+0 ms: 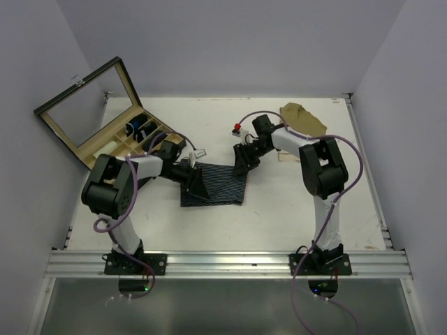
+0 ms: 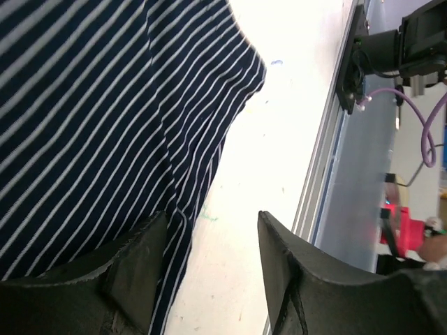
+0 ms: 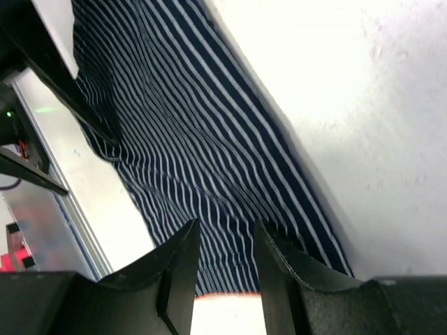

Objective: Roll the underwear
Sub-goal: Fold the underwear

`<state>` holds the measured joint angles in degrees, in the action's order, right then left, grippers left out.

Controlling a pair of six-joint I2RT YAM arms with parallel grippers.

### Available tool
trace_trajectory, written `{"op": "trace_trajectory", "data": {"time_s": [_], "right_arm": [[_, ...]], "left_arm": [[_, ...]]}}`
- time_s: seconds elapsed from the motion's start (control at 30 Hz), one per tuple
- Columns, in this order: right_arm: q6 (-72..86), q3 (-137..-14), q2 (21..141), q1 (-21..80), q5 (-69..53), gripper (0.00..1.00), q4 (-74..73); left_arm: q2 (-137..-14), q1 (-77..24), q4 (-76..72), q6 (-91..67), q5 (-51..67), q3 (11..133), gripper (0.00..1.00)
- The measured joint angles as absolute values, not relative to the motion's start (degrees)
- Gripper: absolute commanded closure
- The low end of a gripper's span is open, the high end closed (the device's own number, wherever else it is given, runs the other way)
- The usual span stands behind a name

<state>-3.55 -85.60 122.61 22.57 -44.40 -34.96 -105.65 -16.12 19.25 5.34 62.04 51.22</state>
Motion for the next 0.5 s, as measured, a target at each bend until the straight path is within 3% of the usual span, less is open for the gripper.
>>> {"op": "trace_trajectory", "data": {"time_s": [0.3,0.5], "right_arm": [[-5.5,-76.6,109.0,25.2,-45.5,0.64,-37.2],[-4.2,-72.2,113.0,29.8,-46.4,0.65,-36.2]], "left_arm": [[-97.3,-16.0,13.3,2.0,57.1,53.0,0.42],[-101.5,-15.9,14.5,2.3,53.3,52.9,0.43]]}}
